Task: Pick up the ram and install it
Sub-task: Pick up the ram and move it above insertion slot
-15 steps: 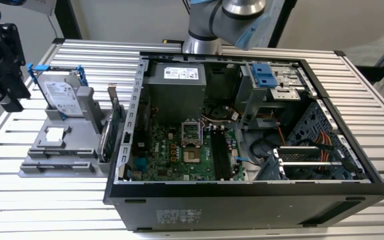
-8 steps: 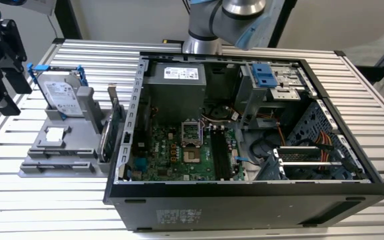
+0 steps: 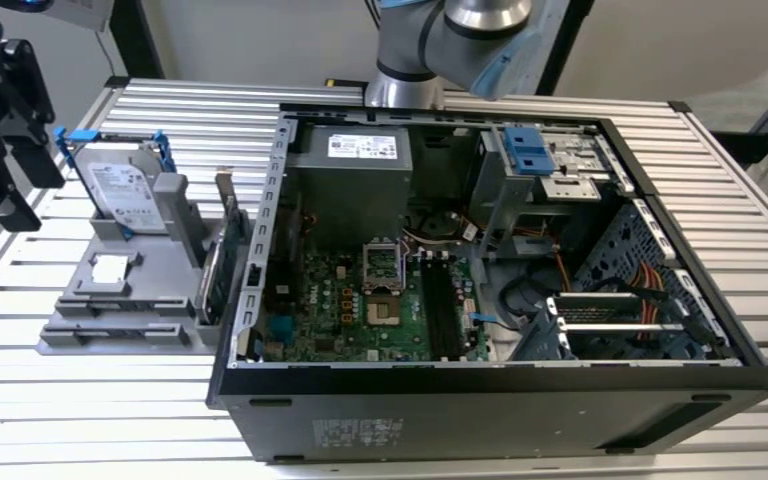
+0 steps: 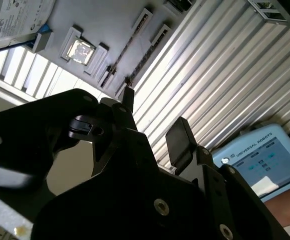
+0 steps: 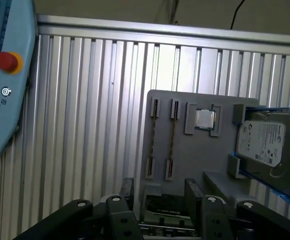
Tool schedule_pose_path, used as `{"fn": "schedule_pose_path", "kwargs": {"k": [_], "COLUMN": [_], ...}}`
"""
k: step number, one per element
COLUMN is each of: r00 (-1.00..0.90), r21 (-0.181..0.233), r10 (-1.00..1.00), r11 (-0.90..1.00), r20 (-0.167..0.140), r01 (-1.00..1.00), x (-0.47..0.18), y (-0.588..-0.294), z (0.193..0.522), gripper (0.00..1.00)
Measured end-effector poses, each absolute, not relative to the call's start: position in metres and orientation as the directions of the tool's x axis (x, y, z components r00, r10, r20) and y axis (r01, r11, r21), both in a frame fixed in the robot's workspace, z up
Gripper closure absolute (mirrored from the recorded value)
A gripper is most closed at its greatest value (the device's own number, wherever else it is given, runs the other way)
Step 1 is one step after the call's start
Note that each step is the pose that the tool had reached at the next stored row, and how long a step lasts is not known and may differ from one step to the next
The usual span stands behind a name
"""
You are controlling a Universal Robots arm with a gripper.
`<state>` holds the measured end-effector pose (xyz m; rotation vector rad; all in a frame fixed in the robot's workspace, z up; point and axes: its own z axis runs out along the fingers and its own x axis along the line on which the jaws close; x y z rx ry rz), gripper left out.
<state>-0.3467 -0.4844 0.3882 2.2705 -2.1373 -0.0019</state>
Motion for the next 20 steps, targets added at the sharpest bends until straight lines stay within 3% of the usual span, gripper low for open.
{"fn": "schedule_pose_path", "kwargs": {"k": [20], "r00": [0.035], "r21": [0.018], "r10": [-0.999], "r11": [-0.035], "r20": [0.015], "r01": [-0.999], "x": [-0.347], "y": [-0.4819], "z": [0.3785], "gripper": [0.0]}}
